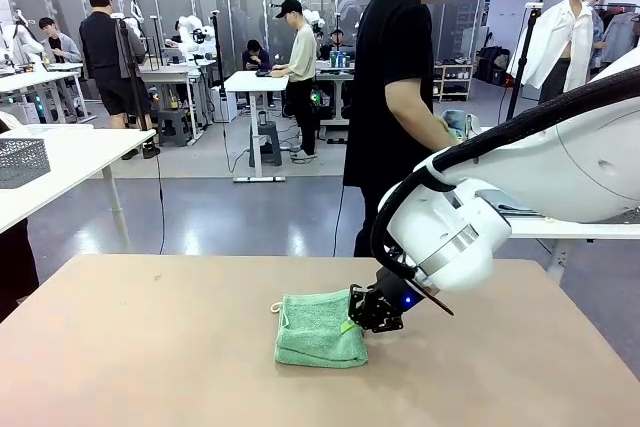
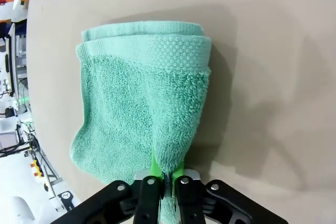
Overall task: Fold the towels and place them in the basket.
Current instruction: Place the folded Towel with hook on the right side of the table.
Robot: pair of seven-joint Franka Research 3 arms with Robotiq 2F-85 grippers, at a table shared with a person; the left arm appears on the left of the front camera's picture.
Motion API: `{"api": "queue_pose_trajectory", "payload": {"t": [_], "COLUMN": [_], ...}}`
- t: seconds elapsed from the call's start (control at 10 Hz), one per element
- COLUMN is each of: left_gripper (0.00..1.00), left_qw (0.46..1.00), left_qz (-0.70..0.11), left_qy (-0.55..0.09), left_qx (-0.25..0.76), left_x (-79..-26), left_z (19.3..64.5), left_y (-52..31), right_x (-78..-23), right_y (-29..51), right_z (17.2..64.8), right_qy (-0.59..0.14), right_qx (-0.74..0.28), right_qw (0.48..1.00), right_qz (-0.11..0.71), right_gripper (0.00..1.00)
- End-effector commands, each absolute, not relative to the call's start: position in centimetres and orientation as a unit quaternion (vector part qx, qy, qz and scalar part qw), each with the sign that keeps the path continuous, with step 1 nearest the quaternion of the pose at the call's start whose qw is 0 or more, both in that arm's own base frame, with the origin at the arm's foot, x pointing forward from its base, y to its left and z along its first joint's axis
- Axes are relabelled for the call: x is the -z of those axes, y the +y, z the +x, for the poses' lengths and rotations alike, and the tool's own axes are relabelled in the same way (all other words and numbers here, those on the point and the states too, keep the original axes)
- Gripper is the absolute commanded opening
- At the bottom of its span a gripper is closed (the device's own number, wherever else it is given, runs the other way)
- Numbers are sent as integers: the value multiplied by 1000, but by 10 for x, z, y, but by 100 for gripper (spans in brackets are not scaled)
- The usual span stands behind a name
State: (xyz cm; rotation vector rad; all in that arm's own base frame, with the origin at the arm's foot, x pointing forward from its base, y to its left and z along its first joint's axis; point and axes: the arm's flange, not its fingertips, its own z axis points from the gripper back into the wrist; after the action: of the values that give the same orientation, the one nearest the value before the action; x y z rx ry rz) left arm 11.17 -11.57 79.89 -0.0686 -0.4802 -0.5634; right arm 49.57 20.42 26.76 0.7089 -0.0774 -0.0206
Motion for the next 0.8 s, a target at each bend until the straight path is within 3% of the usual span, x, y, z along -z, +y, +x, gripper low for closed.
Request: {"api": "queue_pose_trajectory", "payload": {"t": [0.0, 0.1, 0.2, 0.4, 0.7], "left_gripper": [100, 100, 100, 100, 100], "left_qw": [928, 928, 928, 928, 928], "left_qz": [-41, -41, -41, -41, -41], "left_qy": [-238, -238, -238, -238, -238], "left_qx": [284, 284, 284, 284, 284], "left_x": [-802, -802, -802, -802, -802], "left_z": [100, 100, 100, 100, 100], "left_y": [-118, -118, -118, -118, -118], "right_x": [-268, -268, -268, -330, -369], "right_y": [204, 204, 204, 184, 127], "right_z": [496, 496, 496, 488, 479], "right_qy": [-39, -39, -38, -80, -89], "right_qx": [10, 10, 10, -23, -35], "right_qw": [937, 937, 937, 948, 968], "right_qz": [347, 347, 347, 308, 233], "right_gripper": [0, 0, 8, 8, 8]}}
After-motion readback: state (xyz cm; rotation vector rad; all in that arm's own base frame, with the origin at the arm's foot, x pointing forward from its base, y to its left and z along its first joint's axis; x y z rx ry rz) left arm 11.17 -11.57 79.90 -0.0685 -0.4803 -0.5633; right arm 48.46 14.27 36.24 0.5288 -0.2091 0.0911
